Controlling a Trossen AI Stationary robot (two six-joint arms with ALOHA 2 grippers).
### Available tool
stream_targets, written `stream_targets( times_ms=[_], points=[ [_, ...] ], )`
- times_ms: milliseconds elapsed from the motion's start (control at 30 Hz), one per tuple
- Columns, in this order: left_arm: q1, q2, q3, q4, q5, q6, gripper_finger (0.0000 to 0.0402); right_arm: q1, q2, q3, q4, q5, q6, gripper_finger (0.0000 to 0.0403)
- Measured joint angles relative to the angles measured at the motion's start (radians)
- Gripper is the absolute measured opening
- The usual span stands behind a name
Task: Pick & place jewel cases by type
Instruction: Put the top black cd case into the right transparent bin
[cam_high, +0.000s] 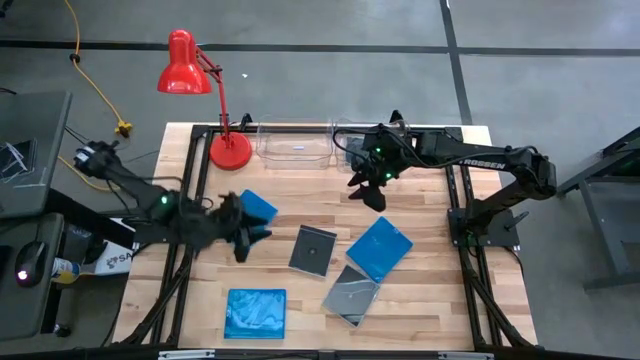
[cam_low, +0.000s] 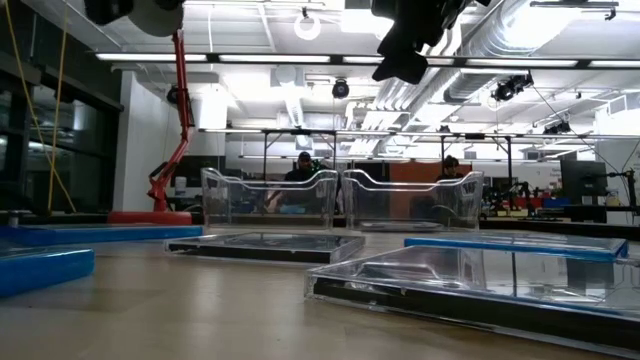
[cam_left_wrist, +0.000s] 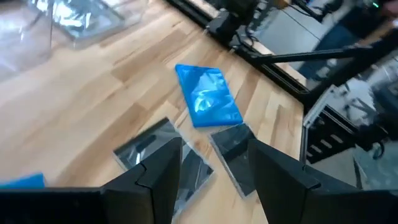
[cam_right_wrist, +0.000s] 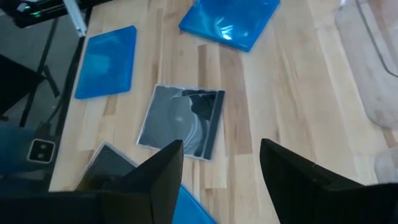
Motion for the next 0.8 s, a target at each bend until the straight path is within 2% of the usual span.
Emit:
stream_targets(
  times_ms=[233, 333, 533, 700, 800],
  points=[
    [-0.126, 0.164, 0.0, -0.014, -0.188, -0.383, 0.0182, 0.007, 0.0, 0.0, 0.001, -0.014, -0.001, 0.0197],
    [-0.156, 0.252, 0.0, -0.014, -0.236, -0.54, 0.0182, 0.015, 0.0, 0.0, 0.006, -0.003, 0.017, 0.0197],
    [-0.183, 0.414, 0.0, -0.043, -0.206, -0.763, 0.0182, 0.062, 0.0, 0.0, 0.006, 0.011, 0.117, 0.0197],
    [-0.181, 0.482, 0.0, -0.041, -0.128, -0.784, 0.0182, 0.127, 0.0, 0.0, 0.006, 0.133, 0.203, 0.0197],
    [-0.181, 0.518, 0.0, -0.064, -0.111, -0.782, 0.0182, 0.149, 0.0, 0.0, 0.005, 0.163, 0.252, 0.0197]
  ],
)
